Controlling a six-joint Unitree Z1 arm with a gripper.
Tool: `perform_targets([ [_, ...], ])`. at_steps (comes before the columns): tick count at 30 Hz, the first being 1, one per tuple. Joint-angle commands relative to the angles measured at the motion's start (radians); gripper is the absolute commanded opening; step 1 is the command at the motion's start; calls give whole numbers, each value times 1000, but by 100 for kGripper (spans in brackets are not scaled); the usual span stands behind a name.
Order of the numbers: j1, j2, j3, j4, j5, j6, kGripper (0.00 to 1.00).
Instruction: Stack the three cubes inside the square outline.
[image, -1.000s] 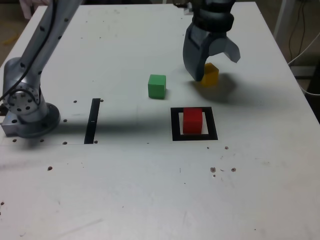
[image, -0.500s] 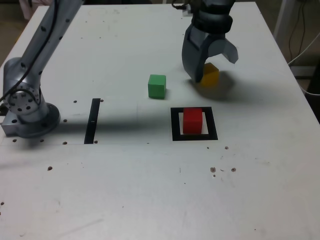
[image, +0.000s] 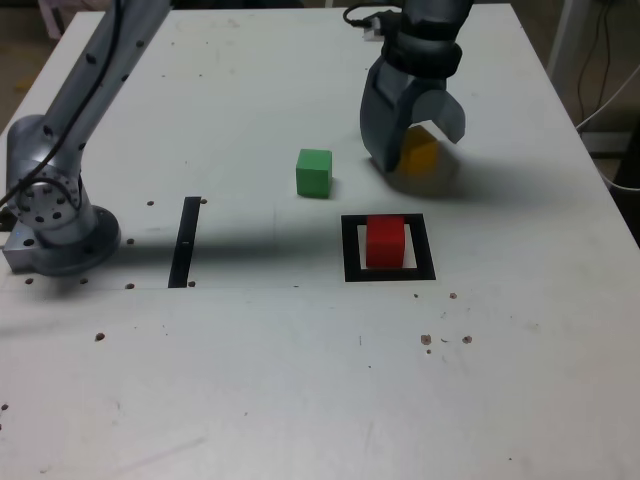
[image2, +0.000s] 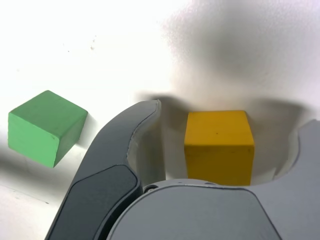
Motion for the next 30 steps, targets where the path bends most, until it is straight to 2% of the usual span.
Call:
perform_targets([
  [1, 2, 3, 4, -4, 7, 0, 78],
  [13, -1, 5, 4, -28, 9, -10, 66],
  [26, 5, 5, 9, -40, -22, -1, 66],
  [30, 5, -4, 10, -39, -18, -6, 59],
])
